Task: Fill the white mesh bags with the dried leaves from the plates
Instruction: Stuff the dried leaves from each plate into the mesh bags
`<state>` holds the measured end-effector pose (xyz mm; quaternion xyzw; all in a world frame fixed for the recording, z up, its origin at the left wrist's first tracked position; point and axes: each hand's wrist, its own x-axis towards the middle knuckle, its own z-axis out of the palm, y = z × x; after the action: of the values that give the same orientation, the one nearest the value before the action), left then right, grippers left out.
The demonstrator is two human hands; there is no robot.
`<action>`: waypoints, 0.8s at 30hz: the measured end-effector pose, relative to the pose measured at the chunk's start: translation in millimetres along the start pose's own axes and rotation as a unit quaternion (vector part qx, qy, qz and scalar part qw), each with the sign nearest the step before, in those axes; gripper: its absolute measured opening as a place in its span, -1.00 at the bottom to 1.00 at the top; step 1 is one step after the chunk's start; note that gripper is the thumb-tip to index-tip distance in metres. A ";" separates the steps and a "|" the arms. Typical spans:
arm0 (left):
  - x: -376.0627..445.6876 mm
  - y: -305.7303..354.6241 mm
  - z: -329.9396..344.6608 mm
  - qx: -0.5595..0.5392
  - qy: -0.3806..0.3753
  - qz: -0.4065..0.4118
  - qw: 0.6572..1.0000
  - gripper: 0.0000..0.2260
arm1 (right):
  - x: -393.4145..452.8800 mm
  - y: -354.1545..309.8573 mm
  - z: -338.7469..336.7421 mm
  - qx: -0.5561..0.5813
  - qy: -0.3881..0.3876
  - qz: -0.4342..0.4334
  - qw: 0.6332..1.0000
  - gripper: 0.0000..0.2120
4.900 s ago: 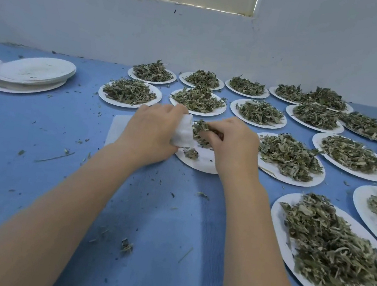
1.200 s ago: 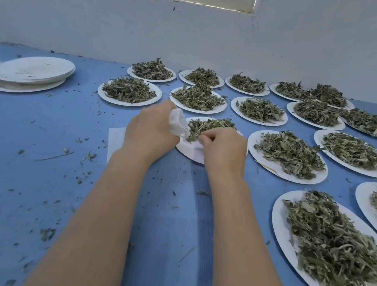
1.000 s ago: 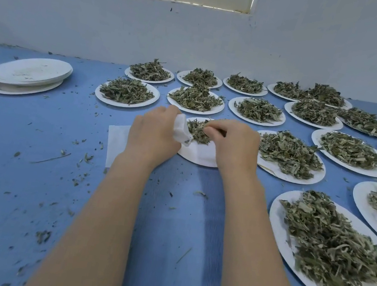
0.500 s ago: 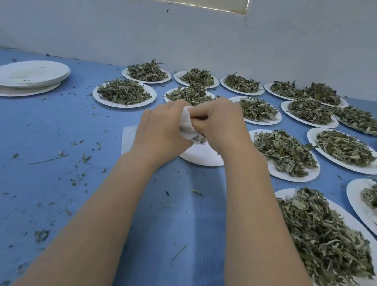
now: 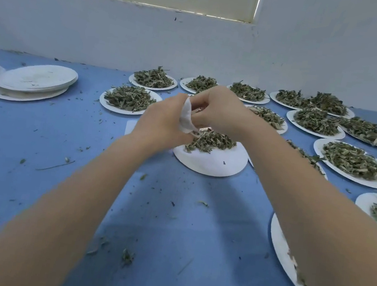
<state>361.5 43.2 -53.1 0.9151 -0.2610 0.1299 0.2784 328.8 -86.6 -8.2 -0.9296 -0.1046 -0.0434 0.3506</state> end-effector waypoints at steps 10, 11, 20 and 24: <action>-10.0 -9.1 -2.3 -0.081 0.017 -0.023 0.996 -0.71 | 1.5 -5.8 6.2 -0.033 -0.131 -0.010 0.991 -0.76; -11.5 -8.7 -2.8 -0.093 0.014 -0.020 0.995 -0.72 | -2.4 -6.9 4.7 -0.043 -0.139 -0.019 0.989 -0.74; -8.1 0.2 0.5 -0.150 0.018 -0.023 0.988 -0.65 | -6.9 -4.3 -1.7 -0.272 0.008 -0.147 0.951 -0.86; -5.6 2.7 -1.0 -0.167 0.011 -0.009 0.986 -0.55 | -5.4 -0.6 -9.1 -0.179 0.003 -0.138 0.974 -0.88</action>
<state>355.3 44.2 -53.3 0.8565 -0.2681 0.0918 0.4314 323.3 -93.1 -1.8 -0.9538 -0.2216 -0.1122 0.1690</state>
